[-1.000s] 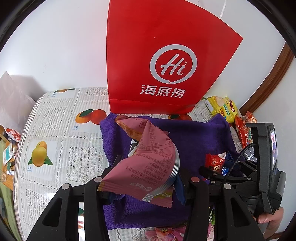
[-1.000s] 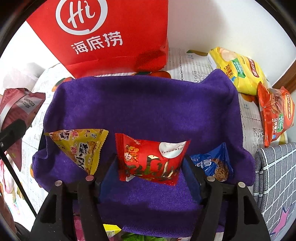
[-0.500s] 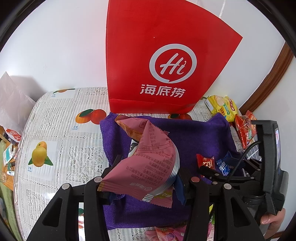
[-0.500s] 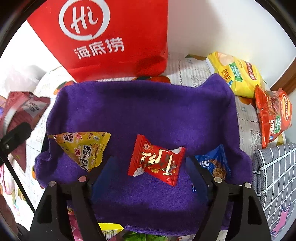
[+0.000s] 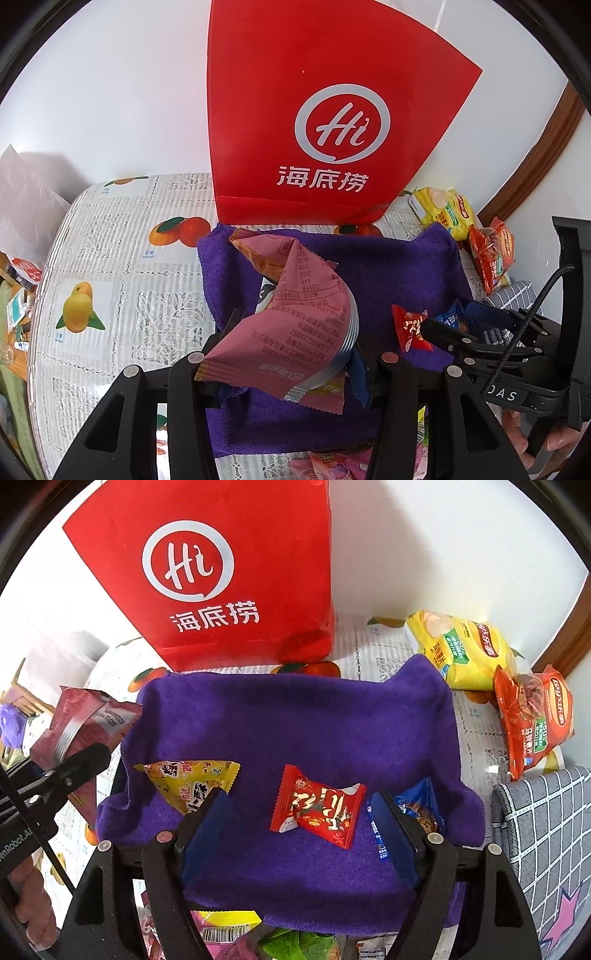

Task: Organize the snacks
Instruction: 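Withdraw the right tool from the towel while the left tool carries the pink bag over it, then drop the pink bag onto the towel with the left tool while the right tool grasps a white packet, then lift the white packet with the right tool while the left tool moves toward the pink snacks, then grasp the pink peach candy packet with the left tool while the right tool holds the white packet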

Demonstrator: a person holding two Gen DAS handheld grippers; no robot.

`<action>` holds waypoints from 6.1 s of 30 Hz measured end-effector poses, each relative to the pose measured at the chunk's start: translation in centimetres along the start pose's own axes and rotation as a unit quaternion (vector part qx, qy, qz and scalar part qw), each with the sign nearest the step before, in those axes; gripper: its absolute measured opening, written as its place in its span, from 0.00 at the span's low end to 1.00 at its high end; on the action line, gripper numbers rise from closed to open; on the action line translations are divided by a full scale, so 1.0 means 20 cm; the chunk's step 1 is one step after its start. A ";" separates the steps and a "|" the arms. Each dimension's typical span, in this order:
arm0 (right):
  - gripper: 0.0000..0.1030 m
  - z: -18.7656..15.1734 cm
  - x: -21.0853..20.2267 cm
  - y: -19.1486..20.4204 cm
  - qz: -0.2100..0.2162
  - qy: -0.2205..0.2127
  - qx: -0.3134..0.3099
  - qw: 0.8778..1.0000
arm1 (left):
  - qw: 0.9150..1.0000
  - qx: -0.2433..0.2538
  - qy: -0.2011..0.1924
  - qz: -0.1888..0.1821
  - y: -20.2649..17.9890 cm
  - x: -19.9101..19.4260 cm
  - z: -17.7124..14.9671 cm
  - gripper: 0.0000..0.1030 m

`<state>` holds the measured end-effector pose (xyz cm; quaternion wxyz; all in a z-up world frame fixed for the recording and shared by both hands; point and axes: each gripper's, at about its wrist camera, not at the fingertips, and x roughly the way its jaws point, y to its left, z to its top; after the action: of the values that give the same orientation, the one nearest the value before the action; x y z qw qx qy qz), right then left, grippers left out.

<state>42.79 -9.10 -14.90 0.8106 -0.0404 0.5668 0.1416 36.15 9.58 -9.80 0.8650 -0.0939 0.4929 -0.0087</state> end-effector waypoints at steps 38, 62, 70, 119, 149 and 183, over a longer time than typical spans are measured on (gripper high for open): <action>0.77 0.01 -0.07 -0.01 0.009 -0.012 0.006 1.000 | 0.999 0.020 0.044 -0.003 0.01 0.10 -0.02 0.46; 0.77 -0.14 -0.20 -0.03 0.022 -0.040 -0.004 0.999 | 0.997 0.031 0.074 -0.019 -0.06 0.12 -0.03 0.64; 0.77 -0.41 -0.27 -0.28 0.008 -0.046 0.043 0.998 | 0.997 0.030 0.051 -0.048 -0.10 0.02 -0.02 0.66; 0.54 -1.26 -0.22 -0.42 -0.107 -0.084 0.083 0.987 | 0.998 0.040 0.040 -0.012 -0.17 -0.18 -0.49 0.66; 0.55 -1.32 -0.25 -0.41 -0.107 -0.093 0.088 0.986 | 0.994 0.016 0.081 -0.066 -0.11 -0.11 -0.73 0.24; 0.53 -1.30 -0.31 -0.33 -0.061 -0.046 0.127 0.989 | 0.993 -0.016 0.027 -0.113 0.12 -0.41 -0.73 0.12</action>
<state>19.01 -22.54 -18.96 0.8414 0.0349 0.5389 0.0200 19.17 10.61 -10.47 0.8433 -0.1630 0.5021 -0.1007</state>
